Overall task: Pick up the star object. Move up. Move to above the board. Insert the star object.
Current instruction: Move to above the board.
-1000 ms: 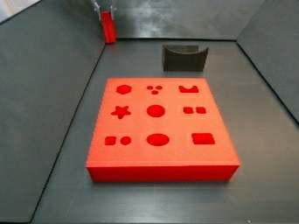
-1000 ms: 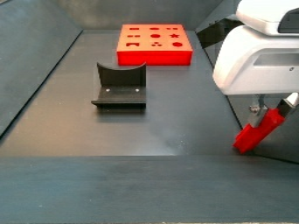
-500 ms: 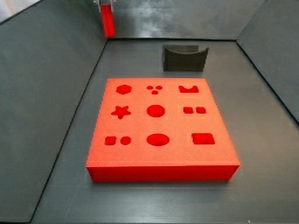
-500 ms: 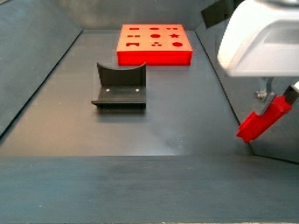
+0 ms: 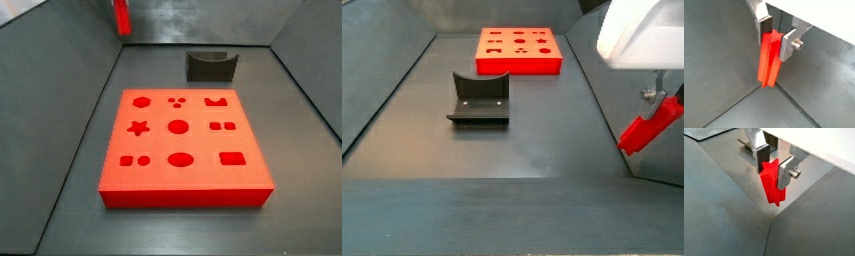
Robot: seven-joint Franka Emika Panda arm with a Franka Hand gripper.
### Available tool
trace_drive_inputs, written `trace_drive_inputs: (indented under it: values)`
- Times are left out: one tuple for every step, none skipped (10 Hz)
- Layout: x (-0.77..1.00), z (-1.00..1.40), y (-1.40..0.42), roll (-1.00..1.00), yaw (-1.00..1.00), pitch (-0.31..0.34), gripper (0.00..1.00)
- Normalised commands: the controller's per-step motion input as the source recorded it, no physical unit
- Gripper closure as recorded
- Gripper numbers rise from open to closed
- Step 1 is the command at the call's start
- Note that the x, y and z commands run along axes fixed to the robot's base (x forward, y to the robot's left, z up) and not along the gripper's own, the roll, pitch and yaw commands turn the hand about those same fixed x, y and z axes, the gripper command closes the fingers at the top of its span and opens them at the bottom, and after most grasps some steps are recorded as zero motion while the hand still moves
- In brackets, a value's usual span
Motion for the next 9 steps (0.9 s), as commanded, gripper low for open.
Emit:
trace_drive_inputs:
  values:
    - [-0.04, 1.00, 0.16, 0.30, -0.09, 0.300, 1.00]
    - [-0.03, 1.00, 0.13, 0.25, -0.05, 0.260, 1.00]
    - [-0.04, 1.00, 0.10, 0.19, -0.01, 0.184, 1.00]
    - [-0.05, 1.00, 0.08, 0.15, 0.02, 0.132, 1.00]
    - [-0.05, 1.00, 0.07, 0.13, 0.02, 0.105, 1.00]
    - [-0.05, 1.00, 0.05, 0.12, 0.03, 0.075, 1.00]
    - [-0.05, 1.00, 0.04, 0.11, 0.03, 0.070, 1.00]
    - [-0.05, 1.00, 0.03, 0.10, 0.03, 0.065, 1.00]
    - [-0.05, 0.99, 0.02, 0.10, 0.03, 0.060, 1.00]
